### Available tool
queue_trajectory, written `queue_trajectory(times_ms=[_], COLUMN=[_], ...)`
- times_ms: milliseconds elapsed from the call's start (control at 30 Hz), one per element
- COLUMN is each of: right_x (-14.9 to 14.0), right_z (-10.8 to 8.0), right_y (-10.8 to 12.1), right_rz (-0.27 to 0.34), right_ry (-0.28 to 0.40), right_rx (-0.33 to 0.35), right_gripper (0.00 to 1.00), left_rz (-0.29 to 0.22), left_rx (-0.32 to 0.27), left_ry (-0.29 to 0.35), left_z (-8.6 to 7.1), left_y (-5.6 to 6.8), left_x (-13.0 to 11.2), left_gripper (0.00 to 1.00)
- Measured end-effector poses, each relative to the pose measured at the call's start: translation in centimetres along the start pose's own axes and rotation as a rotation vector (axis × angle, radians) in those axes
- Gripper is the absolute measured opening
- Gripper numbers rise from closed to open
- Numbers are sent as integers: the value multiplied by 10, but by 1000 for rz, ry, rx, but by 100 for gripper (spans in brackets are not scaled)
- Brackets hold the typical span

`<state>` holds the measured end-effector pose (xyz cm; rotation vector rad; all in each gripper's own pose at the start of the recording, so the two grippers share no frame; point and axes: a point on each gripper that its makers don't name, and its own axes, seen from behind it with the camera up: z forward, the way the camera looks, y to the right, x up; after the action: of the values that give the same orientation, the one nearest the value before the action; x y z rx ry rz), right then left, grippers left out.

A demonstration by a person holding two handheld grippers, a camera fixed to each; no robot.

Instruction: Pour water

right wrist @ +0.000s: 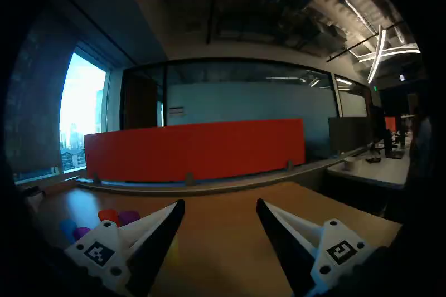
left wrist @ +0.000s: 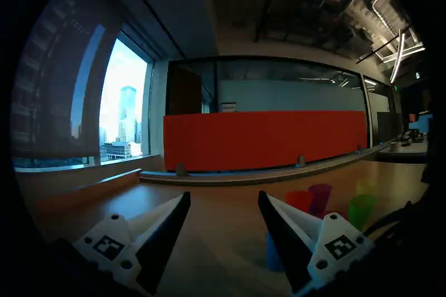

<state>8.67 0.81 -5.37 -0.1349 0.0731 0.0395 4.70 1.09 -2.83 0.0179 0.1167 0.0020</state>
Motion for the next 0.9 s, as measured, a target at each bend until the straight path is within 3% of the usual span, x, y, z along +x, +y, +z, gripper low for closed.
queue_trajectory(times_ms=[367, 900], right_x=[0, -1], right_z=[2, 5], right_y=[-9, -9], right_rz=[-42, -34], right_ry=[-6, -13], right_rx=[8, 8], right_gripper=[99, 99], left_rz=[-1, -25], left_rx=[9, -1], left_ry=[-14, -43], left_z=[6, 10], left_y=[-9, -6], left_x=[-15, -28], left_gripper=[90, 90])
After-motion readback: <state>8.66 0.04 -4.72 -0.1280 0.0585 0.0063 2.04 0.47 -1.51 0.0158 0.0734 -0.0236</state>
